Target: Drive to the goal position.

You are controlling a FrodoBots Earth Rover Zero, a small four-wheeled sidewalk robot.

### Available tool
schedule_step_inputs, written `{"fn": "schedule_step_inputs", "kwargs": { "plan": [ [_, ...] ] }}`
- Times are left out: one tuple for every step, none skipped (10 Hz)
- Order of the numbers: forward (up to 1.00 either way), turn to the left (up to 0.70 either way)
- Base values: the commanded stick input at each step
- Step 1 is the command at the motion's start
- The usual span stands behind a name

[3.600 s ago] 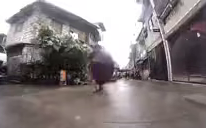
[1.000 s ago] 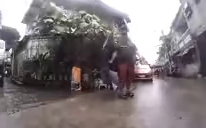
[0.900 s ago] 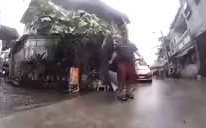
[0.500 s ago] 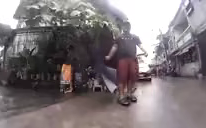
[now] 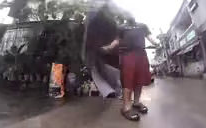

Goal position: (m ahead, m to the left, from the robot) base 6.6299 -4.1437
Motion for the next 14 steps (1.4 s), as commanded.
{"fn": "schedule_step_inputs", "kwargs": {
  "plan": [
    [0.0,0.0],
    [0.0,0.0],
    [0.0,0.0],
    [0.0,0.0],
    [0.0,0.0],
    [0.0,0.0],
    [0.0,0.0],
    [0.0,0.0],
    [0.0,0.0],
    [0.0,-0.08],
    [0.0,-0.99],
    [0.0,-0.99],
    [0.0,-0.06],
    [0.17,0.0]
  ]
}}
